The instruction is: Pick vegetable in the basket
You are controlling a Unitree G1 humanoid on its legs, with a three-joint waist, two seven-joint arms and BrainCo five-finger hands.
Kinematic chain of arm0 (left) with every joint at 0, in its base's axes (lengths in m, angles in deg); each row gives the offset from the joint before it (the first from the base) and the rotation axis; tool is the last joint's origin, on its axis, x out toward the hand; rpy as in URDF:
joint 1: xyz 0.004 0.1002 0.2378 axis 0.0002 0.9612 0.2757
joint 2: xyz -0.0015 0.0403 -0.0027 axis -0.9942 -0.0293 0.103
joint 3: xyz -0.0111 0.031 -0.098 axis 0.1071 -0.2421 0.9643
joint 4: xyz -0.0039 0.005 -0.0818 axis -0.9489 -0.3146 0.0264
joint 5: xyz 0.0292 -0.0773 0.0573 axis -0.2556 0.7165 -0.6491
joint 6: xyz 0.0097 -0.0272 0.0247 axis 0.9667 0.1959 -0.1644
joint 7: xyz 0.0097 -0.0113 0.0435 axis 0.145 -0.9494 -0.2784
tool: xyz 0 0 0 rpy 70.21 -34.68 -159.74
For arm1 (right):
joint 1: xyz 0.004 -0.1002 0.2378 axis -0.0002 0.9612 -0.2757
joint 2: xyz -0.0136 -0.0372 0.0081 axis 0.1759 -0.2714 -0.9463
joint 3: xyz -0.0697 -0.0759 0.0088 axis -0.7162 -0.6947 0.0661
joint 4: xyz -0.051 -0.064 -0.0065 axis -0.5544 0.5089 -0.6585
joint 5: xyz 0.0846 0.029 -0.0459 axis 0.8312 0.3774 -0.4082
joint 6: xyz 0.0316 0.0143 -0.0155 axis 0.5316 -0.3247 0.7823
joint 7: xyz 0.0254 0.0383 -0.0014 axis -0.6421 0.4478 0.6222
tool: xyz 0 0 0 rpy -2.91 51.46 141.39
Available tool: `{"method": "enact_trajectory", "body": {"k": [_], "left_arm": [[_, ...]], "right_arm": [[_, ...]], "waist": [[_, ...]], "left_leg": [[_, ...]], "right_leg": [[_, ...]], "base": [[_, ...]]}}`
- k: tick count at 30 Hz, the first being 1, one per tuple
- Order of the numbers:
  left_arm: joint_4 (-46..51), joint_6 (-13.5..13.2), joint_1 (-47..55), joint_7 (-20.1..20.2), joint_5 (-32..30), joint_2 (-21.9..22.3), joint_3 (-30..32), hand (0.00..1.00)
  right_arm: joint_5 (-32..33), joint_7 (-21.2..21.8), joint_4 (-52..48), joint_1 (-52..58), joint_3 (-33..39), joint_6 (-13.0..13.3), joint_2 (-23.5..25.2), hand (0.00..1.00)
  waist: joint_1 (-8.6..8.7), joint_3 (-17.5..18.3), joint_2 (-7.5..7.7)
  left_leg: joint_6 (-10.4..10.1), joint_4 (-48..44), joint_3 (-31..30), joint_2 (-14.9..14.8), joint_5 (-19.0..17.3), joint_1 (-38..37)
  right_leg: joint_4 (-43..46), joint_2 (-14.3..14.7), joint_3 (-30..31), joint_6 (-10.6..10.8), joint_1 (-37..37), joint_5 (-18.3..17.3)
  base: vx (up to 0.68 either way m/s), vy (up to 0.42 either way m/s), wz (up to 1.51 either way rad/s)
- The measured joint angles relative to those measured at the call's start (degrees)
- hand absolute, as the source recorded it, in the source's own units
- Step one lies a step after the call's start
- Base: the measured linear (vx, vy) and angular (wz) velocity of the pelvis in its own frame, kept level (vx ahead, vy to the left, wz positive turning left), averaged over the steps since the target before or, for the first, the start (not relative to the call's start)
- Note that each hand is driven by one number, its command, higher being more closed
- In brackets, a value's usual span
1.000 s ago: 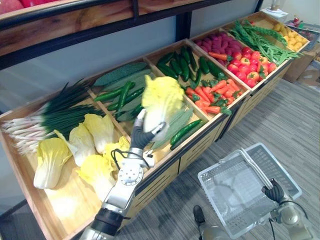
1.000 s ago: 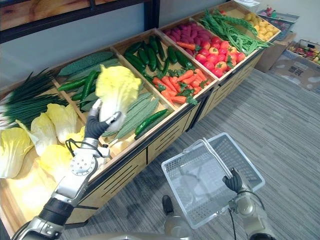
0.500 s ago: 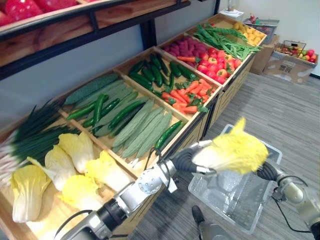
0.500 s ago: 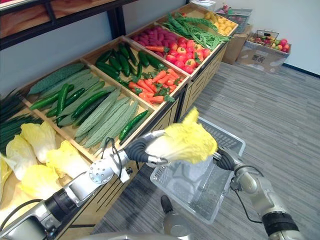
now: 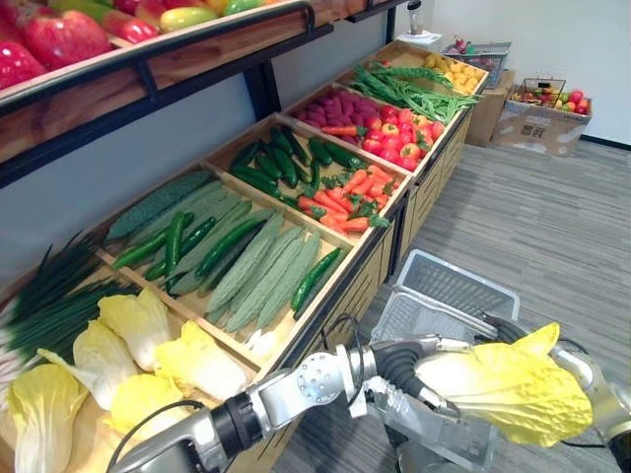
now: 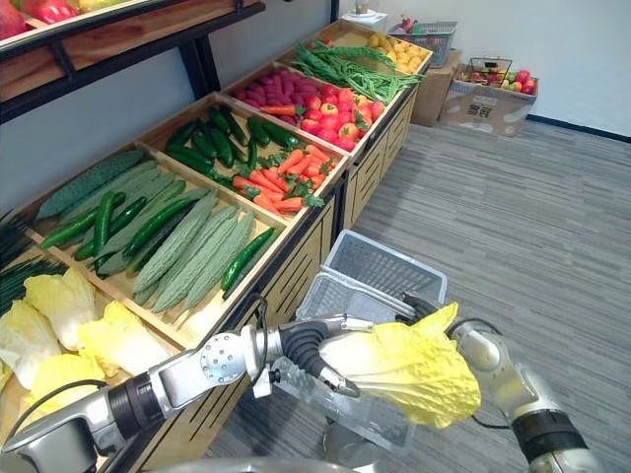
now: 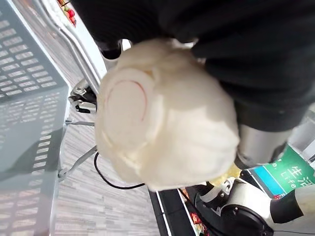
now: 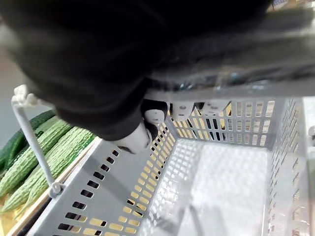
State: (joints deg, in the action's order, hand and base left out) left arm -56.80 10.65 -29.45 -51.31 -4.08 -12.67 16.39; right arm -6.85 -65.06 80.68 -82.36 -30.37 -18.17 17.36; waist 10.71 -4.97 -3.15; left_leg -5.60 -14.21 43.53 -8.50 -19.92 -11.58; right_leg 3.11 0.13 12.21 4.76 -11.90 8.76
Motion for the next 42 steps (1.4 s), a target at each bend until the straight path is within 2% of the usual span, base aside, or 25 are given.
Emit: {"method": "enact_trajectory", "body": {"k": [7,15,26,31,38,42], "left_arm": [[-9.90,3.66,-0.07,0.60,-0.52,3.39,-1.74,1.00],[-18.20,5.76,-0.08,0.26,-5.03,6.02,-1.33,1.00],[-27.74,6.23,-0.08,-1.33,-10.25,9.14,3.64,1.00],[-30.81,6.31,-0.11,-3.58,-14.38,11.68,5.71,1.00],[-33.55,6.35,-0.16,-5.67,-16.29,14.08,7.13,1.00],[-34.07,6.63,-0.27,-5.84,-16.37,15.27,7.32,1.00]], "right_arm": [[0.72,3.33,-0.08,-2.12,-2.00,0.02,-0.65,1.00],[1.64,5.27,-0.07,-2.63,-2.02,0.04,-1.41,1.00],[1.65,7.37,-0.03,-3.58,-2.01,0.07,-1.46,1.00],[1.65,8.15,-0.02,-3.85,-2.02,0.07,-1.45,1.00],[1.64,8.61,-0.02,-4.36,-2.24,0.08,-1.40,1.00],[1.63,8.65,-0.02,-4.80,-2.44,0.08,-1.22,1.00]], "waist": [[0.28,0.69,-0.10],[0.96,0.84,-0.22],[1.90,0.92,-0.30],[2.30,0.92,-0.32],[2.51,0.92,-0.31],[3.31,0.89,-0.27]], "left_leg": [[-0.25,0.07,1.92,0.15,-0.15,-0.62],[-0.25,0.21,3.12,0.67,-0.15,-0.73],[-0.25,0.36,4.37,1.04,-0.14,-0.81],[-0.25,0.71,4.62,1.25,-0.13,-1.06],[-0.27,1.05,5.85,1.55,-0.13,-1.12],[-0.27,1.14,6.20,1.59,-0.13,-1.14]], "right_leg": [[1.73,0.15,0.03,-0.10,-1.03,-0.45],[2.73,0.13,0.64,-0.09,-1.95,-0.46],[3.49,0.10,0.85,-0.09,-2.88,-0.41],[3.62,0.13,1.06,-0.04,-2.91,-0.37],[4.04,0.56,2.29,0.02,-3.72,-0.34],[4.06,0.74,2.54,0.03,-3.89,-0.33]], "base": [[0.02,-0.001,-0.11],[0.02,0.006,-0.06],[0.02,0.007,-0.05],[0.03,0.015,-0.02],[0.04,0.019,-0.09],[0.04,0.015,-0.05]]}}
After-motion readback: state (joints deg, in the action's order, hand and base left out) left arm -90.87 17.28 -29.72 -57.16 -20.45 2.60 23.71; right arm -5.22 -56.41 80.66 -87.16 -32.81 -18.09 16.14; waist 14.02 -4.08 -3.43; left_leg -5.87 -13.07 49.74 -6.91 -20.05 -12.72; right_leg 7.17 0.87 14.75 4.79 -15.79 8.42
